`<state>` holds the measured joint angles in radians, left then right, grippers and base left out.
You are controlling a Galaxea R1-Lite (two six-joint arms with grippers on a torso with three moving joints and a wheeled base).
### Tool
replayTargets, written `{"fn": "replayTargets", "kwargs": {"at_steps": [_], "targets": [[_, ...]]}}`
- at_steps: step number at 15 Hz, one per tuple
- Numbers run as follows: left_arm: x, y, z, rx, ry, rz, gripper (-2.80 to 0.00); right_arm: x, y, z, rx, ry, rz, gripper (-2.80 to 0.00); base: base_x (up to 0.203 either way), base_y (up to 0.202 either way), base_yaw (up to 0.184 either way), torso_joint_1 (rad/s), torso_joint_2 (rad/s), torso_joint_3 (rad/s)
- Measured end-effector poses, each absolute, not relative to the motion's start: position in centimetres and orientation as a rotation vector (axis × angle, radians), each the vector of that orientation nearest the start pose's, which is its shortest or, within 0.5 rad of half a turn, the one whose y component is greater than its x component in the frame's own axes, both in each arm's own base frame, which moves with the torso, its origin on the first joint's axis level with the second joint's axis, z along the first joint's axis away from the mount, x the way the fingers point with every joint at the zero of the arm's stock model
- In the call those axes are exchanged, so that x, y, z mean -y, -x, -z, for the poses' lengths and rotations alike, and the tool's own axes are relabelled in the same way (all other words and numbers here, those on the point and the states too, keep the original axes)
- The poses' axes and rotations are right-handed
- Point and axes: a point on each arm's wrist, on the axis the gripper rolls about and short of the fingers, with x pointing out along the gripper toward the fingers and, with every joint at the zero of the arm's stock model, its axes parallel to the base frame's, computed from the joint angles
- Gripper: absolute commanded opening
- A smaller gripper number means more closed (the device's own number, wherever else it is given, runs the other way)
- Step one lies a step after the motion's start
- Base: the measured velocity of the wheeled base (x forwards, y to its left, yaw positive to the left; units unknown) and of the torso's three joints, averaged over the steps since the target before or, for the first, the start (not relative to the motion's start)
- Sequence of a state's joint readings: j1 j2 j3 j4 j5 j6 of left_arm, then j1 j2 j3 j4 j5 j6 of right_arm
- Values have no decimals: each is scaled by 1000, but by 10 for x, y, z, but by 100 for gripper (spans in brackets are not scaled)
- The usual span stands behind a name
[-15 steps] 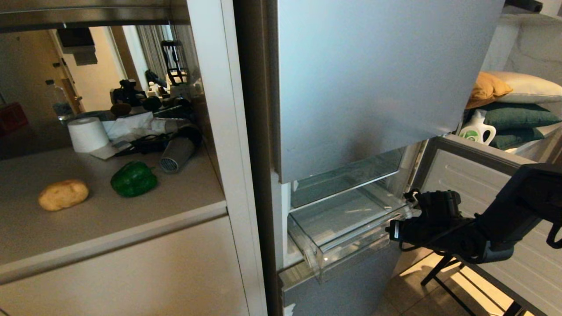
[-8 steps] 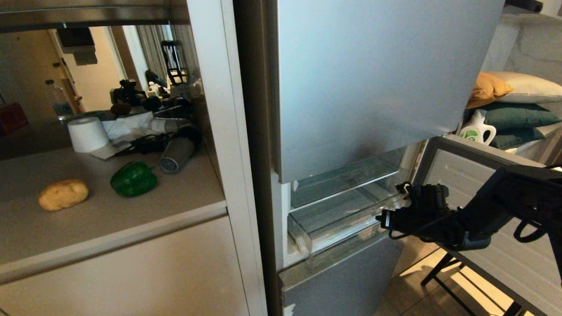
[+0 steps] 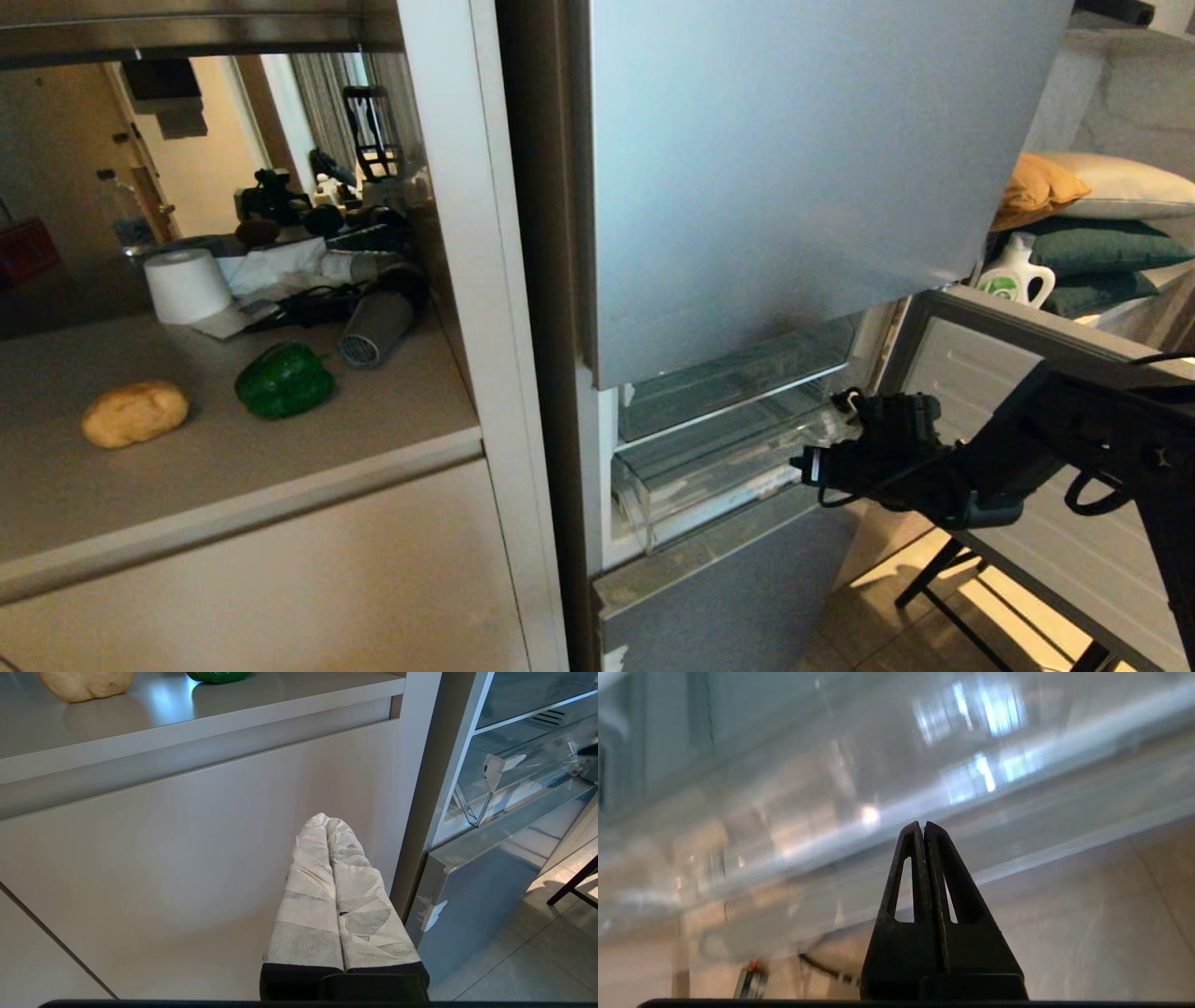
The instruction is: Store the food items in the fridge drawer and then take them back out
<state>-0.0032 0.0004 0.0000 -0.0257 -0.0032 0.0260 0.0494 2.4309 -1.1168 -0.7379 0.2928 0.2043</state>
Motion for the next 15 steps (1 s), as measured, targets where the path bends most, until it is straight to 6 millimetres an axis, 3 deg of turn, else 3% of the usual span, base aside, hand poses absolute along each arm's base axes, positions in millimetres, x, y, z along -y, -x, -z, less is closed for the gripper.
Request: {"fn": "replayTargets", "kwargs": {"at_steps": [5, 15], "targets": [[0, 23, -78, 25, -26, 6, -280, -13, -410, 9, -648, -284, -265, -280, 0, 0, 0, 0, 0, 0], [0, 23, -78, 25, -26, 6, -280, -6, -447, 36, -606, -261, -327, -280, 0, 0, 0, 0, 0, 0]]}}
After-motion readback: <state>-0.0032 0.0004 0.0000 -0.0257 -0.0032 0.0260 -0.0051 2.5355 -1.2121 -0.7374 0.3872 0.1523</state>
